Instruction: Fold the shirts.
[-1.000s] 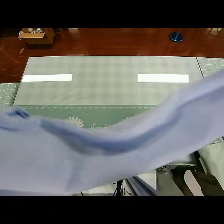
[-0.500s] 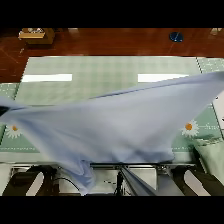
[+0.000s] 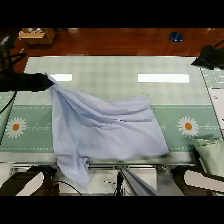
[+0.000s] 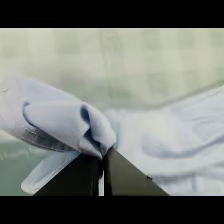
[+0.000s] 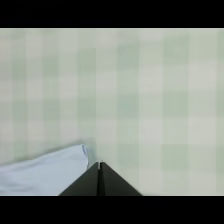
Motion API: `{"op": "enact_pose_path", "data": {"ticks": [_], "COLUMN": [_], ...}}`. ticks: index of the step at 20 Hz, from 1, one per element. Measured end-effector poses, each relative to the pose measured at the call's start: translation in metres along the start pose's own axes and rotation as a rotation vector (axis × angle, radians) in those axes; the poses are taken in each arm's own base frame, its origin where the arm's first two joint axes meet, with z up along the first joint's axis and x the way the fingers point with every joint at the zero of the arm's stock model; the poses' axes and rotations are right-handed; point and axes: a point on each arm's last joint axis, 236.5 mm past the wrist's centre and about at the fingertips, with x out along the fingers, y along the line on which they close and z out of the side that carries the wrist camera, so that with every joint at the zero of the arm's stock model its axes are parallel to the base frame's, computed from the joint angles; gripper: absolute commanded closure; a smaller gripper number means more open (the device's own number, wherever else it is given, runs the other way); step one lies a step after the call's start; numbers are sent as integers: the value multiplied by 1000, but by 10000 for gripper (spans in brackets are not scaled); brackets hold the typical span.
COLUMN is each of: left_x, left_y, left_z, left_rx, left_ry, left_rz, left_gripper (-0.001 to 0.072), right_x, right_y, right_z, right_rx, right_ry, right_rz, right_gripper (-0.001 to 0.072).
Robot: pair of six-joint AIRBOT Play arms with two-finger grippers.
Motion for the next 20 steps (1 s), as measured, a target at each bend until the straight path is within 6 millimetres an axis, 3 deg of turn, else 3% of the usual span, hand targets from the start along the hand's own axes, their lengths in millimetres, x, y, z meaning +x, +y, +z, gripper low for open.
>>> {"op": "enact_pose_path", "data": {"ticks": [3,5,11,12,13,14,15,16,17,20], "left_x": [43,65,91,92,94,95,95,94,92,77], "left_y": [26,41,75,77,79,80,82,84,89,114], "left_z": [8,15,48,53,56,58,61,63,61,39], "left_rx": [-20,-34,-50,-50,-48,-48,-49,-50,-45,-41], "left_ry": [-9,-34,-174,-187,-196,-202,-209,-210,-193,-60], "left_rz": [34,60,136,141,145,147,151,154,163,197], "left_gripper": [680,680,680,679,662,514,290,164,105,112], "right_x": [30,46,71,72,74,75,76,76,74,61], "right_y": [-11,-21,-37,-37,-37,-37,-35,-35,-36,-55], "right_z": [30,36,38,37,34,29,24,17,8,-20], "right_rx": [52,75,95,89,82,66,48,27,3,-54], "right_ry": [-99,-114,-113,-107,-97,-72,-51,-21,15,134], "right_rz": [22,20,6,6,7,8,12,17,18,-29], "right_gripper": [679,678,674,599,448,390,386,386,386,389]}}
